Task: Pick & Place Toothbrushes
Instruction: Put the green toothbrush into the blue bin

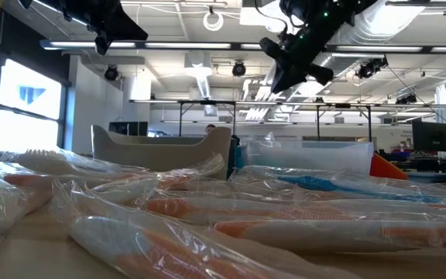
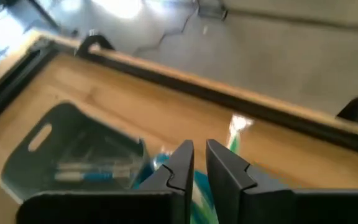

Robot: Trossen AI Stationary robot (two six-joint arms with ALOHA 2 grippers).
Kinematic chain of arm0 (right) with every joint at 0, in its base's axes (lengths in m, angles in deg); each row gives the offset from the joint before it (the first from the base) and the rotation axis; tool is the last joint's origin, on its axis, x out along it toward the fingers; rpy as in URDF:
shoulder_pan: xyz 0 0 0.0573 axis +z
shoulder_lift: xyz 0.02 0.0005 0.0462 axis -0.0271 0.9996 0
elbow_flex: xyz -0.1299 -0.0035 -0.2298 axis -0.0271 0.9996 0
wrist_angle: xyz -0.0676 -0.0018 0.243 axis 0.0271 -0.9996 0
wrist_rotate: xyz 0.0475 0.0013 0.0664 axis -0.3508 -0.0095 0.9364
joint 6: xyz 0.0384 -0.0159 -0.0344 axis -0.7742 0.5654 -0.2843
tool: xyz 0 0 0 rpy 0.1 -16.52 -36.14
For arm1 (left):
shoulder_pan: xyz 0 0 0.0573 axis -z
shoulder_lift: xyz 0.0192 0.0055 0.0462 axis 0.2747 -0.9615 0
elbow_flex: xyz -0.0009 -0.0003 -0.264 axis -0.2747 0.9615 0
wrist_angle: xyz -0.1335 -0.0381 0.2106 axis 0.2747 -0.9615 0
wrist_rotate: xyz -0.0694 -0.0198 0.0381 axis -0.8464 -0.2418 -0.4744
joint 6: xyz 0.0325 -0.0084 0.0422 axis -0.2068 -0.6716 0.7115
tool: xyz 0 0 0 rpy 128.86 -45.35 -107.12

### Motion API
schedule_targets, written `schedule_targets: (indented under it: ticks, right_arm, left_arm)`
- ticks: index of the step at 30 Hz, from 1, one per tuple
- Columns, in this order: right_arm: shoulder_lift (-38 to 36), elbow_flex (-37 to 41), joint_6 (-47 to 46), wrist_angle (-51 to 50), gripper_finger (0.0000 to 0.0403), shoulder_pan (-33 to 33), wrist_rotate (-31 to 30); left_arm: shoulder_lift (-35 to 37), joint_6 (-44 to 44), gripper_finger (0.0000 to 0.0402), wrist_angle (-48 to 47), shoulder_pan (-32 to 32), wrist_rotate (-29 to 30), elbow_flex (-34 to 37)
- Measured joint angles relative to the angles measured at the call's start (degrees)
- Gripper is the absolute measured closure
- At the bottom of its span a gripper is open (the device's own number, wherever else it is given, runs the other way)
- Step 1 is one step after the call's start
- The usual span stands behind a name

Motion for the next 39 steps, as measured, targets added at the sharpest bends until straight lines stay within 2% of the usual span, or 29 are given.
schedule_targets:
  ticks: [6,10,18,26,30,35,39]
  right_arm:
    - [2.42,0.0,1.65,-4.42,0.0364,-2.98,9.63]
    - [5.3,-0.02,3.27,-4.54,0.0364,-3.17,13.04]
    - [10.52,-2.89,7.83,-4.58,0.0364,-3.47,7.6]
    - [10.86,-4.22,10.9,-4.73,0.0371,-6.02,5.89]
    - [10.86,-4.22,13.36,-4.75,0.0395,-8.75,8.71]
    - [10.86,-4.22,13.84,-4.73,0.04,-11.85,9.4]
    - [10.96,-4.22,13.86,-4.66,0.04,-14.59,13.13]
  left_arm:
    - [0.0,0.0,0.0402,0.04,0.02,0.0,0.0]
    - [0.0,0.0,0.0402,0.02,0.02,0.66,0.0]
    - [0.0,0.0,0.0402,0.02,0.02,1.27,0.0]
    - [0.01,0.0,0.0402,0.02,0.01,1.38,0.0]
    - [0.0,0.0,0.0402,0.02,0.0,1.4,0.0]
    - [0.0,0.0,0.0402,0.02,0.0,1.42,0.0]
    - [0.01,0.0,0.0402,0.0,0.0,1.55,0.0]
